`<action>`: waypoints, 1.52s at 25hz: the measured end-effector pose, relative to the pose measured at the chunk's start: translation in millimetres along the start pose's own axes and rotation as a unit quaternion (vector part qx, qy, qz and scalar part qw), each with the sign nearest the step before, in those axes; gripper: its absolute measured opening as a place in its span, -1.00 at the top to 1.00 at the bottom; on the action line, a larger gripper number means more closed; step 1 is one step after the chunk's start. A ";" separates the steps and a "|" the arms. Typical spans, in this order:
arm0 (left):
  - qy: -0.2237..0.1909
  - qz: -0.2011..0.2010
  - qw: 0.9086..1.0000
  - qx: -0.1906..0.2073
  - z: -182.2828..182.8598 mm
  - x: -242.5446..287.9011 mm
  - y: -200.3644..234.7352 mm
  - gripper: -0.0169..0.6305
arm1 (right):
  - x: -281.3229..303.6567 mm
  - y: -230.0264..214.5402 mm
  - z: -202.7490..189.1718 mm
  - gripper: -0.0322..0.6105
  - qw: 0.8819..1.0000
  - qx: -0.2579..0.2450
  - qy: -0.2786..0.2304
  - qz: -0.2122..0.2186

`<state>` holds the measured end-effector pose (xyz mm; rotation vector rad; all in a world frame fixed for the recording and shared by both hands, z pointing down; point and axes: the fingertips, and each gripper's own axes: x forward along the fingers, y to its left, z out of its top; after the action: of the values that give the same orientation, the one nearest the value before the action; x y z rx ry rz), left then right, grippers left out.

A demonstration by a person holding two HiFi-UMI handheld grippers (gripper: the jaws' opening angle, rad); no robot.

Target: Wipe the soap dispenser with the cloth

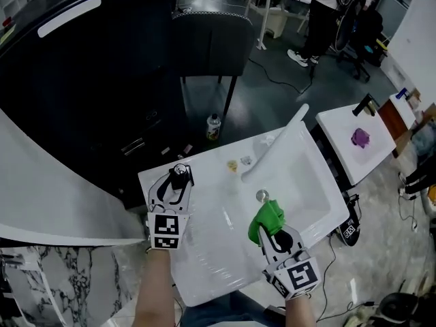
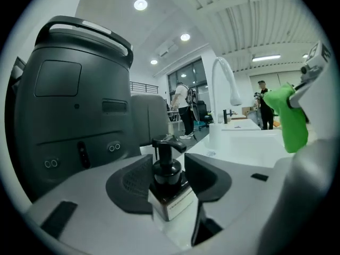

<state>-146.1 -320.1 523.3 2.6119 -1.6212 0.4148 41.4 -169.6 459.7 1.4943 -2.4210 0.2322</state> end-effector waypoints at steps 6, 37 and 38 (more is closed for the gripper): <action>-0.034 -0.008 0.999 0.022 9.1 18.4 1.7 0.65 | 6.1 2.4 -6.5 0.75 1.000 -0.001 0.014 0.007; -0.009 -0.023 0.994 -0.110 82.9 -50.6 -39.4 0.67 | -0.9 -21.3 43.9 0.75 0.990 -0.070 -0.058 0.105; -0.011 -0.020 0.994 -0.106 88.9 -54.7 -42.4 0.67 | -2.8 -23.1 47.6 0.75 0.990 -0.071 -0.066 0.106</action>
<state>-113.3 -268.4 428.7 2.4947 -1.5231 0.1988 55.8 -191.1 413.5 1.2280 -2.6398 0.0020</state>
